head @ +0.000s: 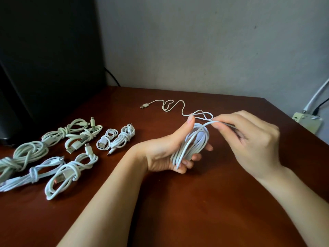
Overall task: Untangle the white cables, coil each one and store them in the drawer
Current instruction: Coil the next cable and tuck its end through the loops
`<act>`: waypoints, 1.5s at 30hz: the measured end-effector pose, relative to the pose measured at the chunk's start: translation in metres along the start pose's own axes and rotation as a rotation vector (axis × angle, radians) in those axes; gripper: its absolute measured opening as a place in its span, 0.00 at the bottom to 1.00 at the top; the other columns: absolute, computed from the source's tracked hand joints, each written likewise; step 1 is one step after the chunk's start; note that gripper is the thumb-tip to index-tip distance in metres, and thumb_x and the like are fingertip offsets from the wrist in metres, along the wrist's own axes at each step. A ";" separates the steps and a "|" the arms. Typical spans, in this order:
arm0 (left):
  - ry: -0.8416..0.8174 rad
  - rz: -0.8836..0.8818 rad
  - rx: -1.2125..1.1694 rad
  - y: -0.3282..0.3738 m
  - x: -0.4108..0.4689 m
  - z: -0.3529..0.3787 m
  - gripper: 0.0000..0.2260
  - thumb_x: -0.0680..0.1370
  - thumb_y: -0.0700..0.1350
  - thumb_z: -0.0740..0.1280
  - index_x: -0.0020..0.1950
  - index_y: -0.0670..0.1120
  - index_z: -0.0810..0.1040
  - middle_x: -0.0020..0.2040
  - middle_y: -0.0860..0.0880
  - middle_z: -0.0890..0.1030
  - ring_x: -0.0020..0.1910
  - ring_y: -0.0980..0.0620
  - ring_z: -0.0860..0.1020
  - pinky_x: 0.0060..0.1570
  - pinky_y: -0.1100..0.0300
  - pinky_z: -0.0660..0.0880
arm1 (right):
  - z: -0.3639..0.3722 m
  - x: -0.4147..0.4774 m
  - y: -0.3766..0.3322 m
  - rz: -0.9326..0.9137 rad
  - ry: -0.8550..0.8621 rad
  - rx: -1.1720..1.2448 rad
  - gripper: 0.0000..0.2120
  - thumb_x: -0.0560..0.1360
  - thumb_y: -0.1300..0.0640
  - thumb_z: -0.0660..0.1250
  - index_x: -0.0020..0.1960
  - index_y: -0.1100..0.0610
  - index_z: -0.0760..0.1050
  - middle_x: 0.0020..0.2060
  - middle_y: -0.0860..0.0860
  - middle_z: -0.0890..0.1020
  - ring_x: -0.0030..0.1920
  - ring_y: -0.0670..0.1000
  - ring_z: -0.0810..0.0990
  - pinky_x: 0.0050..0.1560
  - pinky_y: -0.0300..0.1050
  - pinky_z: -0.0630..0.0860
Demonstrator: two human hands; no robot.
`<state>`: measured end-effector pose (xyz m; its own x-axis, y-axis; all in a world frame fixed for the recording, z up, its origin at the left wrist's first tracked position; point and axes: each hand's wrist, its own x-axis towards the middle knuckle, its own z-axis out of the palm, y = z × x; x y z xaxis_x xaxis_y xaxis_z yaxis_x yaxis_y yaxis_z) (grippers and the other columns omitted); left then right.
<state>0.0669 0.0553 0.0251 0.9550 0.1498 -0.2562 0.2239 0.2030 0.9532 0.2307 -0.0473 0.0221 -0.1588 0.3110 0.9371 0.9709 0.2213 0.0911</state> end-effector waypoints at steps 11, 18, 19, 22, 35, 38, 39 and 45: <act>-0.251 -0.020 0.332 -0.003 -0.005 0.004 0.38 0.57 0.56 0.81 0.63 0.49 0.73 0.39 0.56 0.74 0.33 0.62 0.73 0.34 0.71 0.71 | -0.006 0.005 0.004 -0.208 -0.029 -0.022 0.06 0.77 0.63 0.69 0.47 0.65 0.83 0.37 0.58 0.83 0.36 0.56 0.81 0.36 0.48 0.77; -0.135 0.050 0.396 0.001 -0.006 0.013 0.12 0.73 0.49 0.67 0.56 0.52 0.79 0.32 0.57 0.69 0.32 0.59 0.66 0.31 0.69 0.67 | -0.005 -0.001 0.020 -0.098 -0.096 -0.021 0.09 0.79 0.60 0.67 0.47 0.64 0.83 0.37 0.57 0.83 0.35 0.57 0.80 0.34 0.51 0.76; -0.112 0.069 0.398 0.002 -0.006 0.014 0.12 0.73 0.50 0.67 0.56 0.52 0.80 0.33 0.55 0.68 0.33 0.58 0.66 0.31 0.69 0.66 | -0.004 -0.002 0.021 -0.076 -0.103 -0.025 0.09 0.79 0.59 0.67 0.47 0.63 0.83 0.37 0.56 0.83 0.35 0.56 0.81 0.34 0.50 0.75; -0.015 0.137 0.359 0.001 -0.003 0.013 0.12 0.74 0.53 0.66 0.53 0.51 0.82 0.33 0.53 0.66 0.32 0.56 0.63 0.29 0.68 0.63 | -0.001 -0.006 0.023 0.024 -0.166 0.010 0.10 0.79 0.57 0.64 0.48 0.61 0.83 0.39 0.54 0.84 0.37 0.53 0.81 0.38 0.47 0.76; 0.335 0.297 -0.103 0.008 0.001 -0.004 0.31 0.68 0.68 0.55 0.47 0.42 0.78 0.27 0.51 0.66 0.20 0.59 0.57 0.17 0.69 0.55 | 0.006 -0.006 -0.004 0.157 -0.600 0.143 0.09 0.79 0.47 0.51 0.44 0.42 0.68 0.27 0.41 0.71 0.29 0.46 0.73 0.35 0.48 0.72; 0.379 0.279 -0.200 0.007 0.000 -0.012 0.37 0.72 0.72 0.47 0.36 0.42 0.80 0.25 0.49 0.65 0.19 0.58 0.56 0.17 0.71 0.53 | 0.007 -0.003 -0.011 0.105 -0.610 0.120 0.15 0.79 0.48 0.52 0.49 0.50 0.77 0.28 0.39 0.68 0.27 0.44 0.69 0.30 0.47 0.74; 0.393 0.269 -0.227 0.006 0.000 -0.015 0.39 0.74 0.71 0.44 0.34 0.41 0.79 0.24 0.49 0.65 0.18 0.58 0.56 0.17 0.71 0.52 | 0.007 -0.003 -0.013 0.080 -0.602 0.115 0.15 0.79 0.49 0.53 0.48 0.52 0.78 0.28 0.40 0.69 0.26 0.45 0.71 0.27 0.46 0.75; 0.603 0.207 -0.161 0.001 0.001 -0.021 0.33 0.81 0.63 0.42 0.37 0.40 0.73 0.20 0.48 0.70 0.16 0.57 0.58 0.17 0.70 0.52 | 0.008 -0.005 -0.020 -0.024 -0.591 0.131 0.24 0.83 0.47 0.48 0.42 0.56 0.78 0.26 0.48 0.77 0.25 0.54 0.77 0.25 0.47 0.75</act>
<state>0.0644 0.0755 0.0219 0.6883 0.7076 -0.1595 -0.0295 0.2470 0.9686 0.2111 -0.0457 0.0131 -0.2897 0.7569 0.5859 0.9417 0.3348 0.0331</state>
